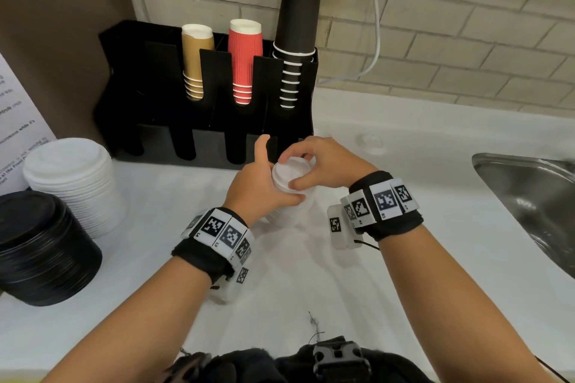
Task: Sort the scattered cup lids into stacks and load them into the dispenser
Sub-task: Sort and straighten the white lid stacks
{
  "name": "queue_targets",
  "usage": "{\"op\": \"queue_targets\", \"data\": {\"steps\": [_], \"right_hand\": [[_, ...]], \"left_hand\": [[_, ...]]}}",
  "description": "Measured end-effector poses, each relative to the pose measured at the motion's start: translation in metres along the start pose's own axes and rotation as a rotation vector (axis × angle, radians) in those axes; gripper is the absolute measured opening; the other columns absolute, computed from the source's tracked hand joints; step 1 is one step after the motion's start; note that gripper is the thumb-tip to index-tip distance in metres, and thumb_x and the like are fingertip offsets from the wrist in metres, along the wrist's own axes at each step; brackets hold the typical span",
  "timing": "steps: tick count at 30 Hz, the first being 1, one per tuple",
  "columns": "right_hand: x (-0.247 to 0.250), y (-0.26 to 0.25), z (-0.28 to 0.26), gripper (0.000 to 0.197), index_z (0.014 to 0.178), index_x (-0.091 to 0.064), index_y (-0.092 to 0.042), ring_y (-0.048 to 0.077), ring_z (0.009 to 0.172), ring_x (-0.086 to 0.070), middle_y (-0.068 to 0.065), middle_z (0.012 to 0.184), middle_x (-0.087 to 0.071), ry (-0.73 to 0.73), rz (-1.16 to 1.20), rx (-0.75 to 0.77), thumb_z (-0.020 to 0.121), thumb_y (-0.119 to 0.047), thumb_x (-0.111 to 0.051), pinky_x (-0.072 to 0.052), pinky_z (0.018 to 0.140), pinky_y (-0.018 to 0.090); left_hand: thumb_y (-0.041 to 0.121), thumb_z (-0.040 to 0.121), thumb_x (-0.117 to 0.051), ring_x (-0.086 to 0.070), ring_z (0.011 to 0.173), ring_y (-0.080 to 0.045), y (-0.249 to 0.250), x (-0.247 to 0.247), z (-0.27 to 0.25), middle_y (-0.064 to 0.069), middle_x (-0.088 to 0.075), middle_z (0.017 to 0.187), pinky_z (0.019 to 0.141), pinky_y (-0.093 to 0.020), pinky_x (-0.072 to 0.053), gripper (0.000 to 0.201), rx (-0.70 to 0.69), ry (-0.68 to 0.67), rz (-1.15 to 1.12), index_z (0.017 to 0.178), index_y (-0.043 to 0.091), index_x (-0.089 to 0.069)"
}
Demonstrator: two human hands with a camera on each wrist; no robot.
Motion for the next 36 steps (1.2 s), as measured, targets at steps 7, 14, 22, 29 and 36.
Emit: {"op": "queue_targets", "data": {"steps": [7,14,22,29,36], "right_hand": [[-0.003,0.009,-0.002,0.036,0.105,-0.066,-0.022,0.009,0.095,-0.053,-0.006,0.105,-0.059,-0.042,0.074,-0.042,0.073,-0.023,-0.081,-0.040,0.075,0.012],[0.042,0.128,0.006,0.016,0.107,-0.065,-0.016,0.021,0.106,-0.056,0.003,0.109,-0.063,0.370,0.457,-0.509,0.095,-0.019,-0.055,-0.047,0.084,0.029],[0.008,0.212,0.029,0.060,0.137,-0.049,-0.025,0.027,0.132,-0.042,0.003,0.146,-0.042,0.011,-0.040,-0.800,0.082,-0.030,-0.071,-0.038,0.105,0.034],[0.020,0.200,0.034,0.049,0.133,-0.048,-0.023,0.029,0.118,-0.053,0.008,0.133,-0.054,0.076,-0.094,-0.768,0.087,-0.030,-0.063,-0.044,0.087,0.030],[0.035,0.114,0.000,0.025,0.116,-0.053,-0.040,0.009,0.090,-0.054,-0.004,0.108,-0.055,0.066,0.372,-0.533,0.092,-0.048,-0.050,-0.048,0.070,0.027]], "left_hand": [[0.037,0.061,-0.088,-0.064,0.093,-0.009,0.012,0.006,0.002,0.009,-0.070,0.096,0.085,-0.038,-0.054,0.053,-0.034,-0.086,0.013,0.108,0.023,-0.068],[0.040,0.062,-0.089,-0.060,0.106,-0.015,0.009,0.007,0.007,0.006,-0.067,0.111,0.092,-0.040,-0.052,0.059,0.004,-0.103,0.049,0.113,0.021,-0.066],[0.053,0.058,-0.086,-0.062,0.099,-0.008,0.008,0.010,0.016,0.014,-0.067,0.104,0.090,-0.038,-0.053,0.059,0.034,-0.161,0.160,0.107,0.028,-0.066],[0.057,0.058,-0.084,-0.062,0.099,-0.009,0.004,0.011,0.016,0.016,-0.067,0.106,0.088,-0.038,-0.054,0.059,0.039,-0.155,0.177,0.109,0.032,-0.065],[0.052,0.063,-0.082,-0.058,0.104,-0.014,0.004,0.006,0.009,0.009,-0.060,0.112,0.088,-0.039,-0.051,0.062,0.020,-0.083,0.161,0.116,0.030,-0.061]]}}
Point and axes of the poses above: each hand's wrist, its own z-axis towards the middle knuckle, its own x-axis out of the back of the hand, y = z × x, the point moved 7 cm from there along z, towards the middle knuckle
